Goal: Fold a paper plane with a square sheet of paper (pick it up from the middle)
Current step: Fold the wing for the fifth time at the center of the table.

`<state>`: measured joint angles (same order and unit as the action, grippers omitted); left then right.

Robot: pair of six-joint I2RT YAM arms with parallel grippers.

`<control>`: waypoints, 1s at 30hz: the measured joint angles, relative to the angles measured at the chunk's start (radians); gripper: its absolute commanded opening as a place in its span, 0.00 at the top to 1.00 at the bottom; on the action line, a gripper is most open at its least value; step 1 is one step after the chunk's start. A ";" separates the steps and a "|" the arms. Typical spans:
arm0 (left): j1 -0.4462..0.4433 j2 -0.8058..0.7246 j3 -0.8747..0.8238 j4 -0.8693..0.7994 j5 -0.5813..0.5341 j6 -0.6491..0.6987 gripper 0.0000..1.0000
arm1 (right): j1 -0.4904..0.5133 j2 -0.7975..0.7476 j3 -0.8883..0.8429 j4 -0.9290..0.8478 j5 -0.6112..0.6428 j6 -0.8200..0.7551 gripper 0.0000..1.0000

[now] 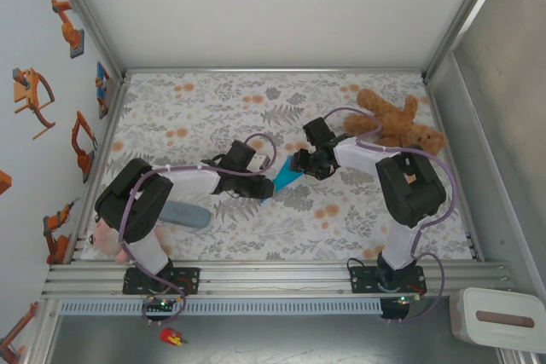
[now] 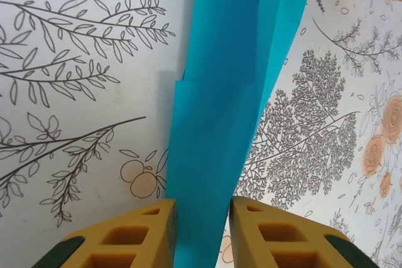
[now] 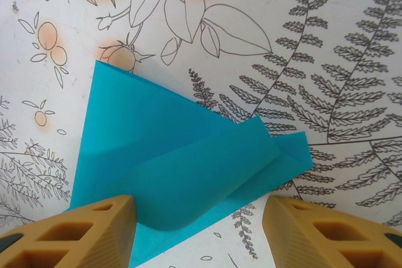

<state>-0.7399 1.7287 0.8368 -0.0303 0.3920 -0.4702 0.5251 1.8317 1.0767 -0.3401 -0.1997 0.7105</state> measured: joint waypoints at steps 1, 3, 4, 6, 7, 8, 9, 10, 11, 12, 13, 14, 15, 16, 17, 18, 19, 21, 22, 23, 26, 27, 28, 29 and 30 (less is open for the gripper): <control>0.000 0.005 0.001 0.000 0.000 -0.001 0.75 | 0.000 0.001 0.001 -0.001 0.000 0.000 0.43; 0.001 0.011 0.004 0.001 0.001 -0.005 0.77 | 0.000 0.002 0.003 -0.004 0.001 0.000 0.43; 0.000 0.013 0.006 0.001 0.001 -0.008 0.77 | 0.000 0.003 0.004 -0.005 0.001 0.000 0.43; 0.001 0.016 0.008 0.001 0.001 -0.011 0.78 | 0.000 0.003 0.004 -0.005 0.002 0.000 0.44; 0.001 0.017 0.008 0.001 0.001 -0.011 0.78 | 0.000 0.003 0.004 -0.006 0.003 0.000 0.44; 0.001 0.017 0.010 0.001 0.000 -0.012 0.78 | 0.000 0.003 0.004 -0.006 0.003 0.000 0.44; 0.001 0.018 0.011 0.000 0.000 -0.012 0.78 | 0.000 0.004 0.004 -0.006 0.003 0.000 0.44; 0.001 0.019 0.013 0.000 0.000 -0.012 0.79 | 0.000 0.005 0.004 -0.007 0.004 0.000 0.44; 0.001 0.021 0.013 0.000 0.000 -0.012 0.79 | 0.000 0.005 0.005 -0.008 0.005 0.000 0.45; 0.001 0.021 0.014 -0.001 0.000 -0.012 0.79 | 0.000 0.005 0.005 -0.008 0.006 0.000 0.45; 0.001 0.021 0.014 -0.001 -0.002 -0.012 0.79 | 0.000 0.006 0.005 -0.008 0.007 0.000 0.45; 0.001 0.022 0.014 -0.002 -0.003 -0.012 0.80 | 0.000 0.006 0.005 -0.010 0.007 0.000 0.46; 0.001 0.022 0.015 -0.003 -0.004 -0.012 0.80 | 0.000 0.006 0.006 -0.011 0.008 0.000 0.46; 0.001 0.023 0.017 -0.006 -0.005 -0.013 0.80 | 0.000 0.006 0.006 -0.011 0.008 0.000 0.46; 0.001 0.024 0.019 -0.008 -0.006 -0.014 0.81 | 0.000 0.007 0.006 -0.011 0.009 0.000 0.46; 0.001 0.026 0.021 -0.010 -0.007 -0.015 0.81 | 0.000 0.007 0.006 -0.011 0.010 0.000 0.46; 0.001 0.027 0.024 -0.013 -0.008 -0.015 0.81 | 0.000 0.008 0.006 -0.011 0.010 0.000 0.46; 0.001 0.030 0.028 -0.017 -0.011 -0.015 0.81 | 0.000 0.009 0.006 -0.011 0.010 0.003 0.46; 0.001 0.030 0.030 -0.020 -0.011 -0.015 0.81 | 0.000 0.009 0.007 -0.012 0.010 0.004 0.46; 0.001 0.031 0.031 -0.022 -0.013 -0.015 0.81 | 0.000 0.009 0.008 -0.013 0.010 0.004 0.46; 0.001 0.031 0.033 -0.025 -0.018 -0.015 0.81 | 0.000 0.008 0.008 -0.014 0.010 0.008 0.46; 0.001 0.031 0.034 -0.027 -0.019 -0.015 0.82 | 0.000 0.008 0.008 -0.014 0.010 0.008 0.46; 0.001 0.031 0.035 -0.030 -0.020 -0.015 0.82 | 0.000 0.006 0.008 -0.014 0.010 0.011 0.46; 0.001 0.033 0.037 -0.032 -0.022 -0.015 0.82 | 0.000 0.005 0.008 -0.014 0.009 0.012 0.46; 0.001 0.035 0.040 -0.035 -0.023 -0.015 0.82 | 0.000 0.003 0.008 -0.014 0.009 0.014 0.46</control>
<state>-0.7391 1.7634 0.8768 -0.0658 0.3687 -0.4854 0.5251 1.8343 1.0851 -0.3538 -0.1909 0.7250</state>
